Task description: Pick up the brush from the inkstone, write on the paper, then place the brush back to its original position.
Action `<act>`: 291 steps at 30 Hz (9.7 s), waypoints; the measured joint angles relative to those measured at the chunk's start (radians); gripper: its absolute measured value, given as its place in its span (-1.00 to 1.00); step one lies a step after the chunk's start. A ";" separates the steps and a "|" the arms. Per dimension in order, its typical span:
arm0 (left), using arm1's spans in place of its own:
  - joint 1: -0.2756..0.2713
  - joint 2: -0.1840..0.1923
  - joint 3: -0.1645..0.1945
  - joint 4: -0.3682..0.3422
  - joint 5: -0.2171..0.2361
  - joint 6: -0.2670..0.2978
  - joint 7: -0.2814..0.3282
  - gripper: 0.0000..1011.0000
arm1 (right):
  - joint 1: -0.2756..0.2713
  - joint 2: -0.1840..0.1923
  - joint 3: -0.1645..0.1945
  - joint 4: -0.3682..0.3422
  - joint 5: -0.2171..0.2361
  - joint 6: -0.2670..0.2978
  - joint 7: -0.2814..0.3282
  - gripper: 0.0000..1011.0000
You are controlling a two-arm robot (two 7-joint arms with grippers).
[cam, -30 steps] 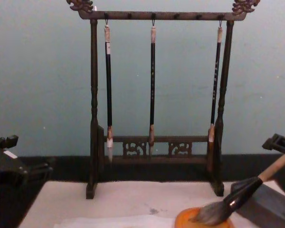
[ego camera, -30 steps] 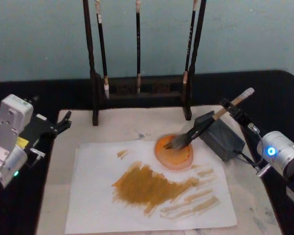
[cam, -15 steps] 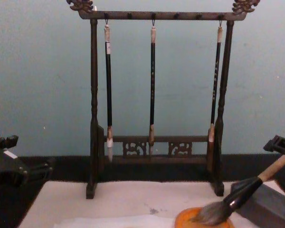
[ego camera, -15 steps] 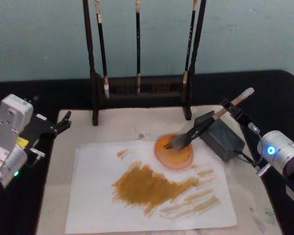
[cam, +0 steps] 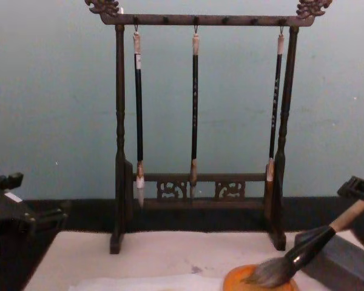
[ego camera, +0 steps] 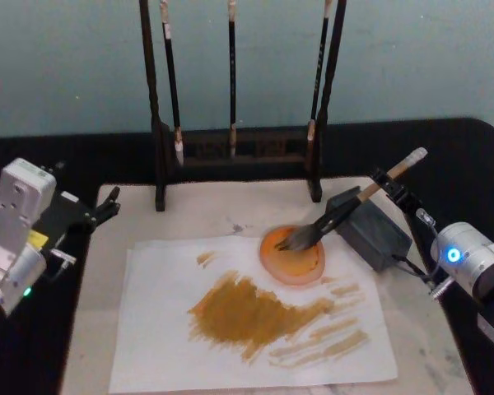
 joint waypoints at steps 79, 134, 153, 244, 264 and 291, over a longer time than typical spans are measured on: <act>0.000 0.000 0.000 0.000 0.000 0.000 0.000 1.00 | 0.122 0.045 -0.092 0.144 0.130 -0.061 0.018 0.98; 0.000 0.000 0.000 0.000 0.000 0.000 0.000 1.00 | 0.121 0.043 -0.088 0.143 0.126 -0.060 0.021 -0.68; 0.000 0.000 0.000 0.000 0.000 0.000 0.000 1.00 | 0.129 0.098 -0.144 0.050 0.096 -0.127 0.077 -0.68; 0.000 0.000 0.000 0.000 0.000 0.000 0.000 1.00 | 0.227 -0.021 -0.432 0.179 -0.830 -0.459 0.397 -0.68; 0.000 0.000 0.000 0.000 0.000 0.000 0.000 1.00 | 0.183 0.008 -0.395 0.125 -0.926 -0.452 0.376 -0.68; 0.000 0.000 0.000 0.000 0.000 0.000 0.000 1.00 | 0.123 -0.018 -0.283 0.035 -0.928 -0.467 0.372 -0.68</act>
